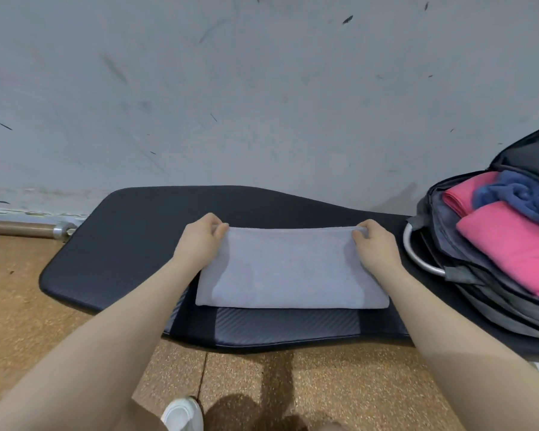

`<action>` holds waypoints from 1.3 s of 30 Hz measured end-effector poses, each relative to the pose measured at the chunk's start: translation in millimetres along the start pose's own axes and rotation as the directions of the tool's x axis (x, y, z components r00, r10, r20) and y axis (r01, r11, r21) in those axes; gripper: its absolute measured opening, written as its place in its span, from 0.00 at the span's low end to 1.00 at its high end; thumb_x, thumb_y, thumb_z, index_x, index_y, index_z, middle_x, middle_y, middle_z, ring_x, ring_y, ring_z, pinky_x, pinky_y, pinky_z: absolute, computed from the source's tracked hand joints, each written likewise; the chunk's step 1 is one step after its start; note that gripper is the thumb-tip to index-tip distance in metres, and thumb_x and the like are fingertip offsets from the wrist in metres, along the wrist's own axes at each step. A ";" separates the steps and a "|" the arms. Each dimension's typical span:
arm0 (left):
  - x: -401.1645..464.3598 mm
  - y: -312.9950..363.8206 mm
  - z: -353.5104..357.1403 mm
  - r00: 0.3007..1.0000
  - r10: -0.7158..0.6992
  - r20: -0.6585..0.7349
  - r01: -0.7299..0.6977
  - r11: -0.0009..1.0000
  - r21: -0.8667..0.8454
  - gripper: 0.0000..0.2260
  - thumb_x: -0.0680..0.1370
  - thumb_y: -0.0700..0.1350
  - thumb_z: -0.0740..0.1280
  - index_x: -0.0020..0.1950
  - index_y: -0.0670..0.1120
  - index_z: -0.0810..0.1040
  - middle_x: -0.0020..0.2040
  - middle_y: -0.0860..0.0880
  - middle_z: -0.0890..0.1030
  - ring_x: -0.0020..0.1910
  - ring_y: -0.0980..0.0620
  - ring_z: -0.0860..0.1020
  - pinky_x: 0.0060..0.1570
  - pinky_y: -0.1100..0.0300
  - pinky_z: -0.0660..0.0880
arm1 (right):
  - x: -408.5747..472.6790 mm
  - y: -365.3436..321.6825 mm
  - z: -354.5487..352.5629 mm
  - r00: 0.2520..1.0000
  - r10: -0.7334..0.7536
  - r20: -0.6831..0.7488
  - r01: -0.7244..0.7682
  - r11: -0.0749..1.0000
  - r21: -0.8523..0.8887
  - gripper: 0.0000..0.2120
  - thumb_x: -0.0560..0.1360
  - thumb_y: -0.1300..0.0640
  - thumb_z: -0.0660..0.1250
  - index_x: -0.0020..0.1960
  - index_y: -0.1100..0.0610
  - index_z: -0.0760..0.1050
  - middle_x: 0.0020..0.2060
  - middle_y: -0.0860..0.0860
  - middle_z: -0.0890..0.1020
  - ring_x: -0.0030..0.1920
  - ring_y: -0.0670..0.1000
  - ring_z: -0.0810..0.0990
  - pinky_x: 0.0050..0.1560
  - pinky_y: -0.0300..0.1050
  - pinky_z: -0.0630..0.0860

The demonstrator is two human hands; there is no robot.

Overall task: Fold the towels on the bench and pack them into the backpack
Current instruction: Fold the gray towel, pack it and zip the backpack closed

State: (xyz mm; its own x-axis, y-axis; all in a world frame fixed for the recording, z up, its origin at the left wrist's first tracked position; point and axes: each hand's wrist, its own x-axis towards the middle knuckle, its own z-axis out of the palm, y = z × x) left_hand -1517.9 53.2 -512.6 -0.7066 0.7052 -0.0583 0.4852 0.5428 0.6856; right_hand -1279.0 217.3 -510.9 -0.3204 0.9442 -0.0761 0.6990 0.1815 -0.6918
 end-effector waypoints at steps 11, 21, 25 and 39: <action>12.6 -9.6 20.9 0.948 0.291 -0.128 -0.187 0.835 0.517 0.12 0.78 0.42 0.57 0.57 0.40 0.72 0.54 0.42 0.77 0.49 0.40 0.77 0.41 0.51 0.74 | 9.0 -14.6 21.2 0.991 -0.070 -0.112 -0.009 0.809 -0.588 0.15 0.76 0.65 0.54 0.62 0.63 0.66 0.58 0.61 0.74 0.56 0.63 0.72 0.54 0.53 0.67; -31.8 12.1 57.8 0.894 0.285 0.345 -0.421 0.795 0.437 0.27 0.81 0.57 0.47 0.76 0.47 0.44 0.77 0.52 0.43 0.76 0.54 0.42 0.72 0.58 0.39 | -38.9 -24.1 65.3 0.898 -0.254 0.360 0.411 0.778 -0.475 0.29 0.80 0.41 0.45 0.77 0.51 0.44 0.77 0.49 0.44 0.76 0.49 0.42 0.74 0.48 0.41; -37.2 16.3 52.6 0.904 0.245 0.350 -0.395 0.791 0.467 0.32 0.78 0.63 0.47 0.76 0.48 0.42 0.77 0.50 0.41 0.76 0.53 0.40 0.73 0.56 0.38 | -30.2 8.9 27.7 0.958 -0.116 0.262 0.251 0.783 -0.569 0.28 0.79 0.40 0.42 0.76 0.48 0.42 0.77 0.48 0.43 0.76 0.50 0.43 0.75 0.52 0.42; -60.5 65.8 83.3 0.865 0.349 0.360 -0.482 0.780 0.400 0.33 0.77 0.63 0.50 0.76 0.50 0.43 0.77 0.49 0.45 0.76 0.51 0.44 0.73 0.53 0.40 | -52.0 9.4 -13.3 0.972 0.225 0.062 -0.202 0.944 -0.260 0.05 0.74 0.60 0.61 0.44 0.60 0.65 0.46 0.56 0.72 0.42 0.56 0.71 0.36 0.43 0.65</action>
State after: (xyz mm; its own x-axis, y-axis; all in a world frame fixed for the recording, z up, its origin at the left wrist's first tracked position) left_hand -1400.3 84.3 -524.4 -0.2562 0.9639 -0.0721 0.9246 0.2661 0.2725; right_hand -1247.3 173.5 -503.9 -0.1936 0.9419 -0.2743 0.8909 0.0517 -0.4512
